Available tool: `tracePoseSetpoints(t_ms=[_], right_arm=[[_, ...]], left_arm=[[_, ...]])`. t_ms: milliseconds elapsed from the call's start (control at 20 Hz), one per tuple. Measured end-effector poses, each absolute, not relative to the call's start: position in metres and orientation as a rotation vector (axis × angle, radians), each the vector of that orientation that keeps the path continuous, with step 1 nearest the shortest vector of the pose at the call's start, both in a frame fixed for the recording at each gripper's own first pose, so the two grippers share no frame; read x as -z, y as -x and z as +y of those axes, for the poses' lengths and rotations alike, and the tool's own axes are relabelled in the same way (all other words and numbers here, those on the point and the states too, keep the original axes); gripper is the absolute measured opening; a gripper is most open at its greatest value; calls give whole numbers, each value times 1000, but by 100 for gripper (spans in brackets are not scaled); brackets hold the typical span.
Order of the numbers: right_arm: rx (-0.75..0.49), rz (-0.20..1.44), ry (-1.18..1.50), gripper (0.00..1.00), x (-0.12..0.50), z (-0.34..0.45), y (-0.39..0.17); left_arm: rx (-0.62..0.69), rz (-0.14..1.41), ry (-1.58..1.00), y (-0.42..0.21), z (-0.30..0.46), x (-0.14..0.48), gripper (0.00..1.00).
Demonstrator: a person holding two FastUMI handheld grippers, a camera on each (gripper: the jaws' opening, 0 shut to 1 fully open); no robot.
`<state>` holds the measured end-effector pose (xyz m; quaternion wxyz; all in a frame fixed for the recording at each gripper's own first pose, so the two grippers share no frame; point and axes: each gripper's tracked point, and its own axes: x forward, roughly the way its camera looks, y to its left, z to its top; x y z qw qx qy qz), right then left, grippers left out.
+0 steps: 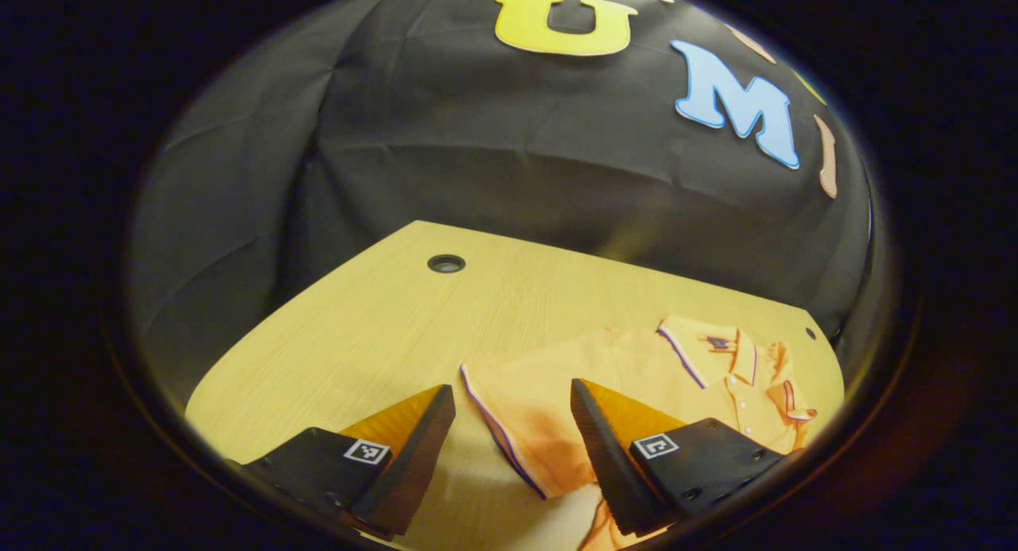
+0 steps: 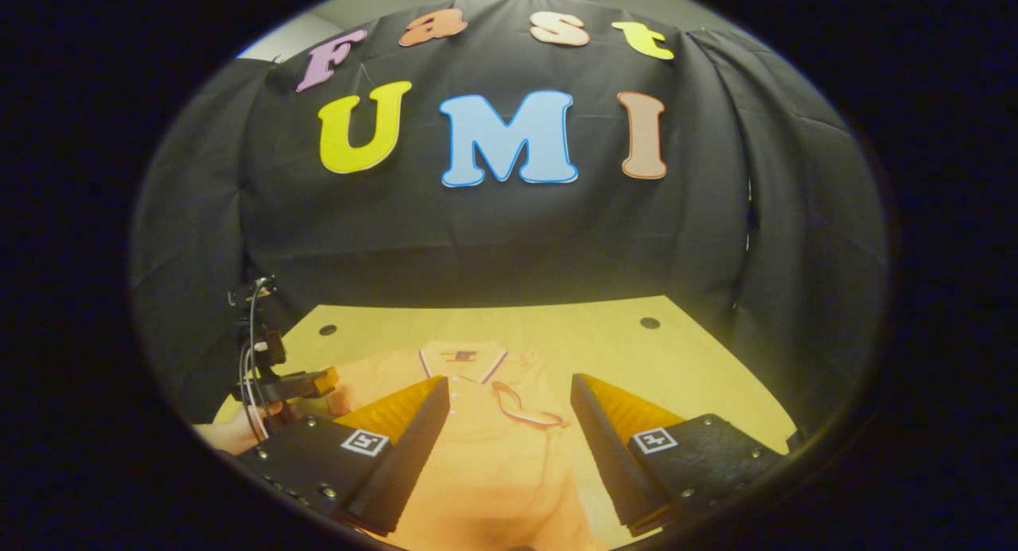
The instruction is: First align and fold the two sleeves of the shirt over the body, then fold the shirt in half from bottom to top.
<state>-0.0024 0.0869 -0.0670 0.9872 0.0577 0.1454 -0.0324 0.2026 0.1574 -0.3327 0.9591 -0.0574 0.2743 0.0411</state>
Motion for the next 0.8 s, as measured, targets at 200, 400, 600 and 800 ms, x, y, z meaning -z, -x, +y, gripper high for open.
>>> tracePoseSetpoints(t_ms=[200,400,600,800], right_arm=[[60,351,-118,95,84,91,13],[59,365,-125,96,87,91,13],[46,386,-134,96,94,92,15],[67,412,-188,96,107,84,16]], left_arm=[[-88,596,117,-207,157,352,97],[-69,609,103,-211,149,358,95],[-117,640,10,-214,158,368,57],[-118,646,-20,-216,158,370,39]])
